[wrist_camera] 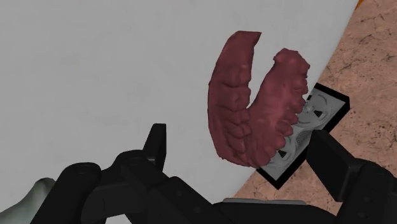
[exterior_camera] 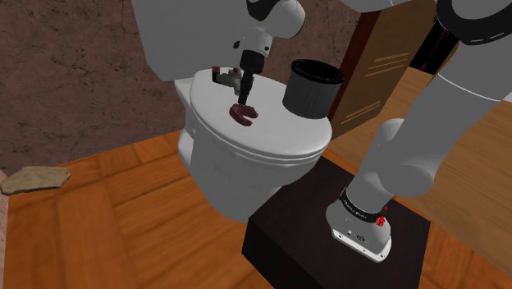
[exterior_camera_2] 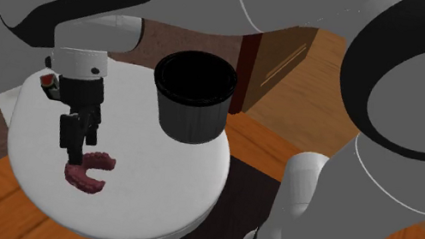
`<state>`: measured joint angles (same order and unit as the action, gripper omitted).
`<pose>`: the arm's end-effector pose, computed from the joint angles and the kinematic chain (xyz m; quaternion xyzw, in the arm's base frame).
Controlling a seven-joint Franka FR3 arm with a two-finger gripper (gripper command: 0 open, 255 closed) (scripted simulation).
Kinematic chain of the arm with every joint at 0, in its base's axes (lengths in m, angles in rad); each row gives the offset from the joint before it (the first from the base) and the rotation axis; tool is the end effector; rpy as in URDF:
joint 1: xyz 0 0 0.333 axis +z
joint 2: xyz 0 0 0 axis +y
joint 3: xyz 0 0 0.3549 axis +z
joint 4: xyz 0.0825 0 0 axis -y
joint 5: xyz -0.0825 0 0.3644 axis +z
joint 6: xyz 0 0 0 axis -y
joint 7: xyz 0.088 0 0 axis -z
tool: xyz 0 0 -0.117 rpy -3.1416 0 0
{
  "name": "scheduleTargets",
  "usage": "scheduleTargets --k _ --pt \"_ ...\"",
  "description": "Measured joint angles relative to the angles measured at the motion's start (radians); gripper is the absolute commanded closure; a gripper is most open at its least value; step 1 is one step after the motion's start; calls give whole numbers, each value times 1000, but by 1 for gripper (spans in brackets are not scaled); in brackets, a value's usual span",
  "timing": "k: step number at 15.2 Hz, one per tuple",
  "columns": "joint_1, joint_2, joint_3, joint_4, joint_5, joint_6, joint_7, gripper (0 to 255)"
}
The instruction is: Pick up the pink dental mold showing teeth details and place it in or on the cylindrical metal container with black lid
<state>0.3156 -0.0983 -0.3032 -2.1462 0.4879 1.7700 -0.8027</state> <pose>0.4666 0.0480 0.4729 -0.9098 -0.3079 0.0342 0.2761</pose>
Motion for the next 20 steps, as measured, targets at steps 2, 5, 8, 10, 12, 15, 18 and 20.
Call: scheduleTargets --k 2,5,8,10,12,15,18,20 --pt "0 0 0 -1 0 1 0 0" --pt "0 0 0 -1 0 1 0 255" --pt "0 0 0 -1 0 1 0 255" --pt "0 0 0 -1 0 1 0 255" --pt "0 0 0 -1 0 2 0 255" --pt "0 -2 0 3 -1 -4 3 255" --pt "-1 -11 0 28 -7 -34 20 255" --pt "-1 -19 0 45 -11 -55 32 255"
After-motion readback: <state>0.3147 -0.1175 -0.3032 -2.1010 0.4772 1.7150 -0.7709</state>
